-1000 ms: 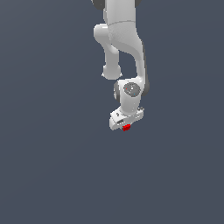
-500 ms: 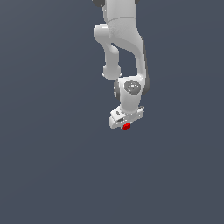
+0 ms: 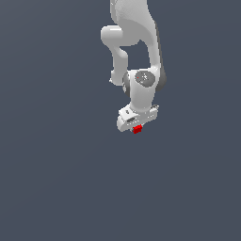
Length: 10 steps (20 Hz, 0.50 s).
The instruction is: Lift up the red cube by 0.2 meters.
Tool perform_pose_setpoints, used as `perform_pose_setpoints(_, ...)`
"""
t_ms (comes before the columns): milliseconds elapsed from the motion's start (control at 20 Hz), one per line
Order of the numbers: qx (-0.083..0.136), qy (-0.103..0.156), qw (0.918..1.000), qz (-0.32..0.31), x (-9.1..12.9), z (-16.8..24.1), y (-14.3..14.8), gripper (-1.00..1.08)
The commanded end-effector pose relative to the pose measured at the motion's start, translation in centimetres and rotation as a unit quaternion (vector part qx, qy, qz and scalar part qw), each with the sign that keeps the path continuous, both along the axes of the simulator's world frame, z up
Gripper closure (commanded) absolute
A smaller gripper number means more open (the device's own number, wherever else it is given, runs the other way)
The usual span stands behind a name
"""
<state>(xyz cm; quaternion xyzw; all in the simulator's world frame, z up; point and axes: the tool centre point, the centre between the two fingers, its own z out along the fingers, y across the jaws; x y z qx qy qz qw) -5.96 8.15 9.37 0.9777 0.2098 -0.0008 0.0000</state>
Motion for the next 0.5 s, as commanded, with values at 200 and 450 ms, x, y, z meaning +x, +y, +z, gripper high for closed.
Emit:
perform_pose_setpoints(200, 0.000, -0.001, 1.0000, 0.000, -0.1, 6.3, 0.0, 1.08)
perform_pose_setpoints(450, 0.000, -0.001, 1.0000, 0.000, 0.0, 10.1, 0.1, 1.08)
